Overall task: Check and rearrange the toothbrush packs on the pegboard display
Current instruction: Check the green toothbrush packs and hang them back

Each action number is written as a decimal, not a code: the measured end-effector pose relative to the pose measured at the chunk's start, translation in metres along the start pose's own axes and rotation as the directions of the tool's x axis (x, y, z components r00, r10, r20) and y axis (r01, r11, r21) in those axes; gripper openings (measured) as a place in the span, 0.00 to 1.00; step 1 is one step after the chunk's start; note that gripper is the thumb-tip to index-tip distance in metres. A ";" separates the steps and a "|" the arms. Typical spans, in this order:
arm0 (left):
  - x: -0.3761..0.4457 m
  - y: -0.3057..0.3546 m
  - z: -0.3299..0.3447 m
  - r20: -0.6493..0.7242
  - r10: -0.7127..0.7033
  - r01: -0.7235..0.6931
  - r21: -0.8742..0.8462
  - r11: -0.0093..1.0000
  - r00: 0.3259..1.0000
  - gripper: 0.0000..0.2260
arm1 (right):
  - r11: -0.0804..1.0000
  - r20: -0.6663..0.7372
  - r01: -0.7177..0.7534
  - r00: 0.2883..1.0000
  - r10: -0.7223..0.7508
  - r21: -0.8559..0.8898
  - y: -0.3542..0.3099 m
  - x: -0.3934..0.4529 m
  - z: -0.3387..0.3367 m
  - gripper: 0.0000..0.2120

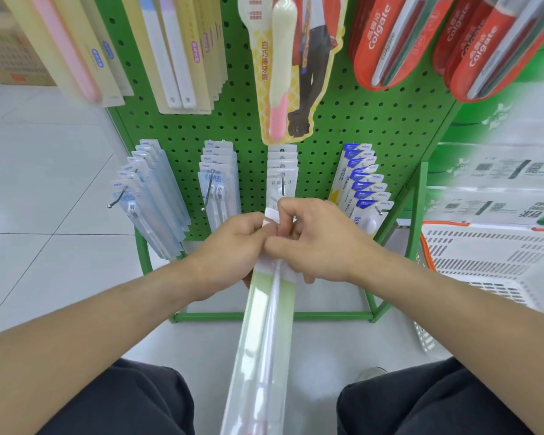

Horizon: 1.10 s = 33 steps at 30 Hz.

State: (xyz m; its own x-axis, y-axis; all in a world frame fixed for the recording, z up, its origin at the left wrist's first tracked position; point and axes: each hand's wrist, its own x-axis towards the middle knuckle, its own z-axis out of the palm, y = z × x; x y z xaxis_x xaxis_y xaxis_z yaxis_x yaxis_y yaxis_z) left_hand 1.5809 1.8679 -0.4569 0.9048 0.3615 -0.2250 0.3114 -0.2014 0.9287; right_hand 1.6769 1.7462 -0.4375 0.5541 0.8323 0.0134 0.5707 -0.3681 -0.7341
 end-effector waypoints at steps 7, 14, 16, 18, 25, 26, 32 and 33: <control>-0.001 0.003 -0.002 0.028 -0.065 0.068 -0.162 0.984 0.998 0.14 | 0.999 -0.078 -0.016 0.997 0.018 0.034 0.005 0.005 -0.001 0.08; 0.001 -0.008 -0.004 -0.006 -0.063 0.063 -0.081 0.995 0.998 0.17 | 0.998 0.011 -0.037 0.999 0.038 -0.054 0.015 0.007 0.007 0.07; 0.001 -0.009 -0.003 -0.040 -0.052 0.049 -0.071 0.996 0.998 0.17 | 0.995 -0.014 0.008 1.000 -0.010 -0.103 0.015 0.007 0.008 0.06; 0.001 -0.008 -0.002 -0.084 -0.018 0.012 -0.068 0.998 0.996 0.17 | 0.995 -0.070 0.030 0.997 -0.037 -0.090 0.013 0.008 0.006 0.07; 0.002 0.001 -0.006 -0.274 0.077 -0.114 -0.122 0.986 0.959 0.17 | 0.991 -0.126 0.124 0.984 -0.130 -0.056 0.004 0.003 -0.003 0.21; 0.001 0.001 -0.006 -0.284 0.079 -0.115 -0.114 0.987 0.956 0.17 | 0.994 -0.135 0.098 0.986 -0.102 -0.042 0.005 0.003 -0.001 0.20; 0.005 0.000 -0.008 -0.352 0.039 -0.117 -0.203 0.972 0.935 0.17 | 0.994 -0.008 -0.095 0.996 0.094 -0.058 0.011 0.005 -0.009 0.23; 0.006 0.000 -0.010 -0.371 0.029 -0.117 -0.218 0.969 0.928 0.17 | 0.987 0.126 -0.109 0.984 0.123 -0.115 0.012 0.004 -0.013 0.23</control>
State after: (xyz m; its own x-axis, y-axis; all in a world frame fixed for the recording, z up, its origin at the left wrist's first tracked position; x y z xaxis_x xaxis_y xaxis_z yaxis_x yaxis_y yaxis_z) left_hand 1.5836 1.8794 -0.4550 0.7412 0.6674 -0.0727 0.1319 -0.0387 0.9905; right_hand 1.6939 1.7397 -0.4379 0.5390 0.8264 -0.1631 0.5731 -0.5017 -0.6480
